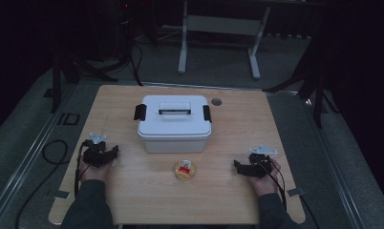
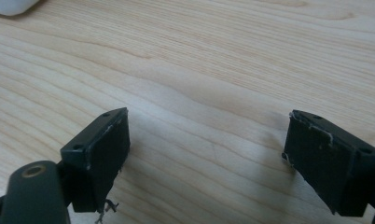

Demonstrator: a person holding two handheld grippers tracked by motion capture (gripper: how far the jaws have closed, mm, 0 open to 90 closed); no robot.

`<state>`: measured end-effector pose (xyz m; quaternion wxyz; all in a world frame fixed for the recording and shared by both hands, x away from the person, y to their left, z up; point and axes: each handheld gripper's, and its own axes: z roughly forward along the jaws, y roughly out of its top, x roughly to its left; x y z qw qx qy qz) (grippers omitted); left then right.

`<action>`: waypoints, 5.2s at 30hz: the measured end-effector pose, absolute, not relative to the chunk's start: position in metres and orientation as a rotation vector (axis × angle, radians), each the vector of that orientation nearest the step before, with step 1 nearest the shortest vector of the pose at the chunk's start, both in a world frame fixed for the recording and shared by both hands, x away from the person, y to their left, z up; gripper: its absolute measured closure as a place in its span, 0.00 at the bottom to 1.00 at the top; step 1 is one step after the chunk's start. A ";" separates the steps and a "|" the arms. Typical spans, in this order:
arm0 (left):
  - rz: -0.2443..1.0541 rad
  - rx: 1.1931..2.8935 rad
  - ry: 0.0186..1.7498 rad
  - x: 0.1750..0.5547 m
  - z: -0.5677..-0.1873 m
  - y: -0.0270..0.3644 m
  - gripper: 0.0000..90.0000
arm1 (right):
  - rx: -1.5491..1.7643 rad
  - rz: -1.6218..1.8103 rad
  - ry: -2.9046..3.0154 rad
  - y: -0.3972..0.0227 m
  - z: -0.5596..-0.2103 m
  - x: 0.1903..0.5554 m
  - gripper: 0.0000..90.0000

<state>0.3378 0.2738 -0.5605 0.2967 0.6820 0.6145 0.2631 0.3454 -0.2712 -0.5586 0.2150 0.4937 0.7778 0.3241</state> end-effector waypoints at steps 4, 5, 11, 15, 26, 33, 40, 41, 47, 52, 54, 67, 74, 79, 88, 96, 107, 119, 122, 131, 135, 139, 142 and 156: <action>0.710 1.814 1.629 0.337 -0.559 0.273 0.50 | 1.348 0.873 2.130 -0.271 -0.556 0.343 0.21; 0.716 1.805 1.627 0.336 -0.558 0.273 0.50 | 1.346 0.888 2.120 -0.272 -0.553 0.341 0.24; 0.728 1.802 1.625 0.335 -0.558 0.273 0.50 | 1.309 0.911 2.117 -0.271 -0.547 0.336 0.36; 0.733 1.792 1.625 0.335 -0.557 0.274 0.50 | 1.248 0.939 2.133 -0.267 -0.539 0.330 0.47; 0.730 1.781 1.627 0.336 -0.558 0.274 0.50 | 1.093 1.023 2.207 -0.247 -0.515 0.311 0.81; 0.729 1.780 1.628 0.336 -0.558 0.274 0.50 | 0.987 1.049 2.287 -0.219 -0.506 0.303 0.99; 0.720 1.787 1.629 0.337 -0.558 0.274 0.50 | 0.784 1.041 2.380 -0.168 -0.502 0.292 1.00; 0.720 1.787 1.629 0.337 -0.558 0.274 0.50 | 0.768 1.043 2.393 -0.162 -0.502 0.291 1.00; 0.716 1.787 1.633 0.337 -0.558 0.274 0.50 | 0.698 1.057 2.443 -0.128 -0.508 0.294 1.00; 0.715 1.788 1.635 0.338 -0.559 0.274 0.50 | 0.670 1.080 2.472 -0.105 -0.511 0.298 1.00; 0.713 1.787 1.636 0.338 -0.559 0.275 0.50 | 0.667 1.085 2.479 -0.101 -0.511 0.300 1.00; 0.711 1.789 1.637 0.338 -0.559 0.275 0.50 | 0.636 1.093 2.560 -0.057 -0.524 0.313 1.00; 0.710 1.791 1.636 0.338 -0.559 0.275 0.50 | 0.670 1.070 2.580 -0.055 -0.530 0.320 0.99; 0.708 1.796 1.638 0.338 -0.559 0.275 0.50 | 0.669 1.059 2.586 -0.058 -0.531 0.321 0.99; 0.708 1.792 1.642 0.338 -0.559 0.275 0.50 | 0.652 1.049 2.603 -0.060 -0.530 0.319 0.99; 0.705 1.799 1.642 0.338 -0.560 0.275 0.50 | 0.647 1.014 2.601 -0.073 -0.529 0.317 0.98; 0.700 1.798 1.641 0.338 -0.559 0.275 0.50 | 0.596 1.010 2.624 -0.053 -0.530 0.317 0.97; 0.699 1.803 1.646 0.339 -0.560 0.274 0.50 | 0.620 0.999 2.635 -0.071 -0.531 0.313 0.98; 0.699 1.803 1.645 0.339 -0.560 0.274 0.50 | 0.597 0.981 2.642 -0.079 -0.530 0.308 0.98; 0.697 1.803 1.645 0.339 -0.560 0.274 0.50 | 0.637 0.971 2.634 -0.100 -0.530 0.305 0.98; 0.698 1.803 1.645 0.339 -0.560 0.274 0.50 | 0.656 0.962 2.626 -0.110 -0.529 0.303 0.97; 0.697 1.805 1.644 0.339 -0.560 0.274 0.50 | 0.673 0.960 2.620 -0.121 -0.529 0.301 0.97; 0.698 1.804 1.645 0.339 -0.560 0.274 0.50 | 0.678 0.959 2.615 -0.129 -0.527 0.299 0.97; 0.699 1.810 1.643 0.339 -0.561 0.273 0.50 | 0.746 0.964 2.573 -0.167 -0.525 0.293 0.97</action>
